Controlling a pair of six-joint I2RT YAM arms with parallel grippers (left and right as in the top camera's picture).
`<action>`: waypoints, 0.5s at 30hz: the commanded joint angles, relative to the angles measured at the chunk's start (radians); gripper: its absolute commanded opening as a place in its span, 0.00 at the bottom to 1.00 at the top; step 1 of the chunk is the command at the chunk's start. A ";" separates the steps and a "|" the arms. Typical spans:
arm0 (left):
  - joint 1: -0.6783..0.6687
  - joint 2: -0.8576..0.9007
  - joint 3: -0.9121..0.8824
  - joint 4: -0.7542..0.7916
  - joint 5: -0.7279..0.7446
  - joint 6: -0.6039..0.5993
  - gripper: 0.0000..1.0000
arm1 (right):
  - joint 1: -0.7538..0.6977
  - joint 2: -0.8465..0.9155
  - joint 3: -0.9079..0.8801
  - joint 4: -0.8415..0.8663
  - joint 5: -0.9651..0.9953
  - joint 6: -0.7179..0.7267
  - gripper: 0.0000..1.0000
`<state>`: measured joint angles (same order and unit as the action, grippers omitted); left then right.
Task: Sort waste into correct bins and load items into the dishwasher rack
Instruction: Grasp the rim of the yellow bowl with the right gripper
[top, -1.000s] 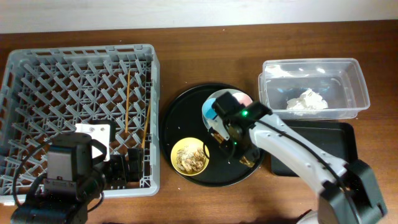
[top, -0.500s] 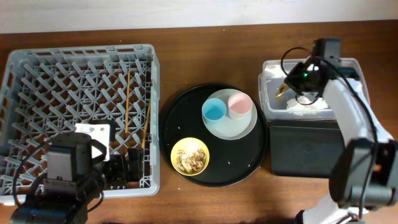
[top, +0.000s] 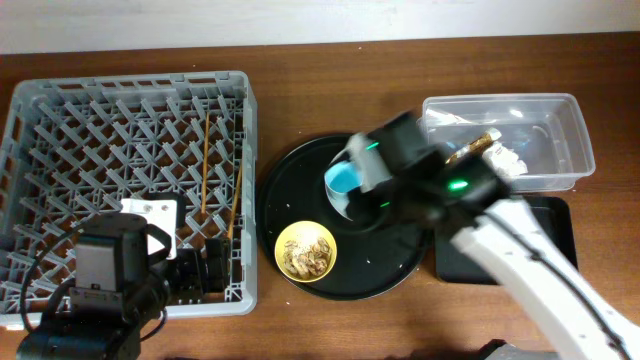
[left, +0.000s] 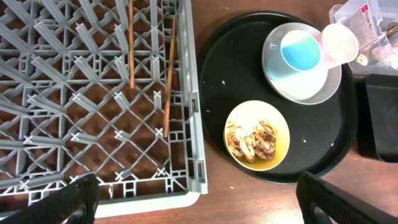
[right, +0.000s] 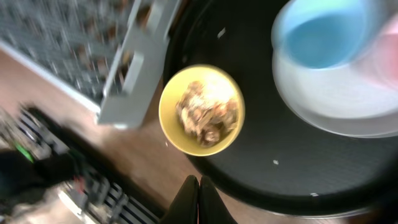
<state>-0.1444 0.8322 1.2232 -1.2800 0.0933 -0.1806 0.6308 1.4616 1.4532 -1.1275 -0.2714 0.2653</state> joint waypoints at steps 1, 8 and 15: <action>0.000 -0.003 0.003 0.003 -0.004 -0.008 0.99 | 0.182 0.156 -0.061 0.062 0.214 0.114 0.04; 0.000 -0.003 0.003 0.003 -0.004 -0.008 0.99 | 0.264 0.487 -0.061 0.100 0.369 0.155 0.04; 0.000 -0.003 0.003 0.003 -0.004 -0.008 0.99 | 0.244 0.487 -0.061 0.017 0.592 0.224 0.04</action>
<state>-0.1444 0.8322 1.2232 -1.2789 0.0933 -0.1806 0.8955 1.9385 1.3964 -1.0855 0.2199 0.4614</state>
